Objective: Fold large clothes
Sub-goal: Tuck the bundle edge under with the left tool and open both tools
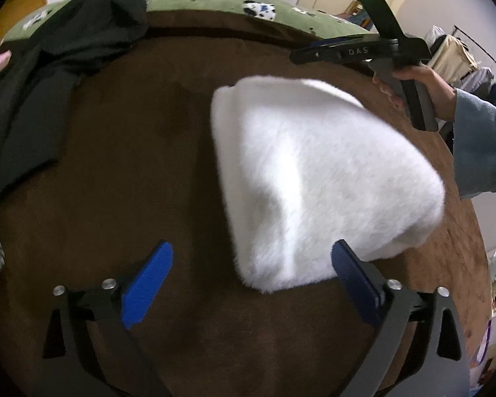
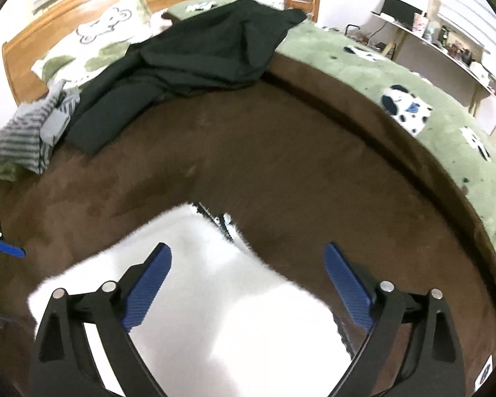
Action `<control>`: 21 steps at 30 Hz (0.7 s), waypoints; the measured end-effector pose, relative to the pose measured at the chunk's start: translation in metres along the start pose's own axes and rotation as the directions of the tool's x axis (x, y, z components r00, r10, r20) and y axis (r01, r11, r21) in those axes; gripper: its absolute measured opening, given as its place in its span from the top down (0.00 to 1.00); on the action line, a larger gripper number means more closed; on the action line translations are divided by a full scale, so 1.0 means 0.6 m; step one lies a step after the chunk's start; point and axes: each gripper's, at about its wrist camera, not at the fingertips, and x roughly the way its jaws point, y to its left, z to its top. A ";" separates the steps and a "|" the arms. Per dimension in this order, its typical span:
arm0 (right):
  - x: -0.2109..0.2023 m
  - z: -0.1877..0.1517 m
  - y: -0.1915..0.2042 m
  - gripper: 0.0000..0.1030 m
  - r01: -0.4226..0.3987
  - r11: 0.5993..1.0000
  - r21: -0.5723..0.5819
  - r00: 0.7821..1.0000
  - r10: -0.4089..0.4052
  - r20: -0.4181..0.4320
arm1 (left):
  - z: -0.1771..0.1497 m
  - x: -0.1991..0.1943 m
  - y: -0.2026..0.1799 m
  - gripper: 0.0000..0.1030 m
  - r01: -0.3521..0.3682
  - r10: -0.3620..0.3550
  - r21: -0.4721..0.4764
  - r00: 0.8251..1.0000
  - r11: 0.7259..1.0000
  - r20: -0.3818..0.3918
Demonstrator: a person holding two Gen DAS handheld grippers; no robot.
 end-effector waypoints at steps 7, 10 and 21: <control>-0.070 -0.031 -0.013 0.06 -0.008 0.994 0.113 1.000 0.005 0.030 | 0.055 -0.003 -0.024 0.06 -0.049 0.051 0.042 0.998 0.998 -0.040; -0.096 -0.061 -0.025 0.06 -0.025 0.982 0.187 0.999 0.020 0.027 | 0.071 0.003 -0.036 0.06 -0.055 0.057 0.041 0.997 0.998 -0.059; -0.171 -0.180 -0.049 0.06 -0.046 0.918 0.393 0.999 0.042 0.019 | 0.136 0.035 -0.035 0.06 -0.061 0.060 -0.008 0.996 0.998 -0.070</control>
